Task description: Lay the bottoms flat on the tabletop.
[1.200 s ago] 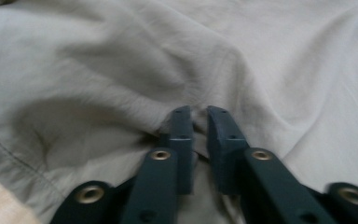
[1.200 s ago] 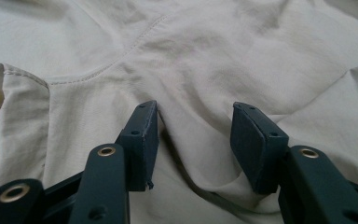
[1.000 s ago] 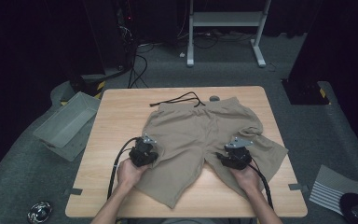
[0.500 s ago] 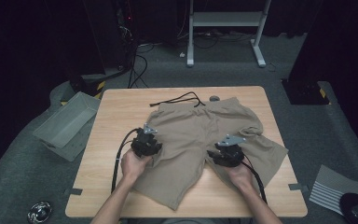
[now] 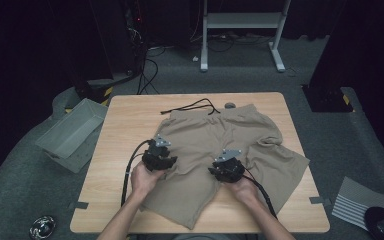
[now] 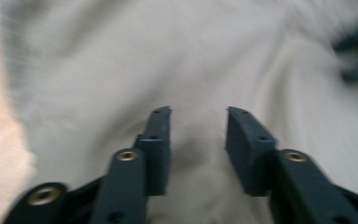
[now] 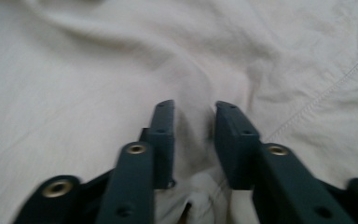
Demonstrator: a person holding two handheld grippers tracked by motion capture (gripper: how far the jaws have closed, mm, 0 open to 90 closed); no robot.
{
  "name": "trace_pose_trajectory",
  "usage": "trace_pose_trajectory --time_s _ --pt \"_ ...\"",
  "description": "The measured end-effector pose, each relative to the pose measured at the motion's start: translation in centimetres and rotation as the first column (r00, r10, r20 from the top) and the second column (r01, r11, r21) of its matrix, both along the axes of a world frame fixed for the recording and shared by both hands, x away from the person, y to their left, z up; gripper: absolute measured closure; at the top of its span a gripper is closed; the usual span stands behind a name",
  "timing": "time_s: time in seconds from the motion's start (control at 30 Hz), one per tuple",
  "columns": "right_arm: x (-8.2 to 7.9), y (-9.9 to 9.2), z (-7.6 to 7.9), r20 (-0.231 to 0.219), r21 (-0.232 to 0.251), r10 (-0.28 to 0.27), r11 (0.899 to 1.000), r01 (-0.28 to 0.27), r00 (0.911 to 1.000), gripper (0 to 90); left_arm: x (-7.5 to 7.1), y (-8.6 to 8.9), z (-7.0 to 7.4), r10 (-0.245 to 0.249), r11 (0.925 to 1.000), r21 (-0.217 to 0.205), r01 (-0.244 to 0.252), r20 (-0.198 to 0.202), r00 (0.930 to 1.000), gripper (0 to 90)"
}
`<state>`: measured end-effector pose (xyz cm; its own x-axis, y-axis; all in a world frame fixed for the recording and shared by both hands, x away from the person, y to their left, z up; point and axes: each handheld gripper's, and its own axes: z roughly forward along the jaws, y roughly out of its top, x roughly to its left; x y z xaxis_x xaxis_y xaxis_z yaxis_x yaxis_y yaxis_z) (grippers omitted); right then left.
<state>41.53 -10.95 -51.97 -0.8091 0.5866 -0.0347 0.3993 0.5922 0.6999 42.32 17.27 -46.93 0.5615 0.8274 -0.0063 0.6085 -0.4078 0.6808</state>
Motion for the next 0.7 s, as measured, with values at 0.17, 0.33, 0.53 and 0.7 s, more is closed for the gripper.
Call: trace_pose_trajectory --time_s 0.17,0.33,0.53,0.7 --pt "-0.8 -2.5 0.1 -0.002 -0.012 0.019 1.000 -0.019 0.9998 79.4 1.1 1.4 1.2 0.075 0.9961 -0.048 -0.073 0.028 0.9968 52.0" --pt "-0.7 -2.7 0.5 -0.007 -0.029 -0.014 0.999 0.014 0.9999 67.3 2.7 2.1 0.7 0.123 0.9921 -0.025 -0.123 -0.003 0.9924 50.5" --pt "-1.5 1.1 1.6 0.025 0.033 0.055 0.998 -0.056 0.9982 59.7 5.0 2.3 -2.0 0.184 0.9808 0.079 -0.178 -0.076 0.9799 51.0" --pt "-1.5 4.3 1.3 0.005 0.029 0.114 0.993 -0.114 0.9935 58.4 5.8 2.5 -3.6 0.202 0.9766 0.093 -0.194 -0.091 0.9751 56.3"
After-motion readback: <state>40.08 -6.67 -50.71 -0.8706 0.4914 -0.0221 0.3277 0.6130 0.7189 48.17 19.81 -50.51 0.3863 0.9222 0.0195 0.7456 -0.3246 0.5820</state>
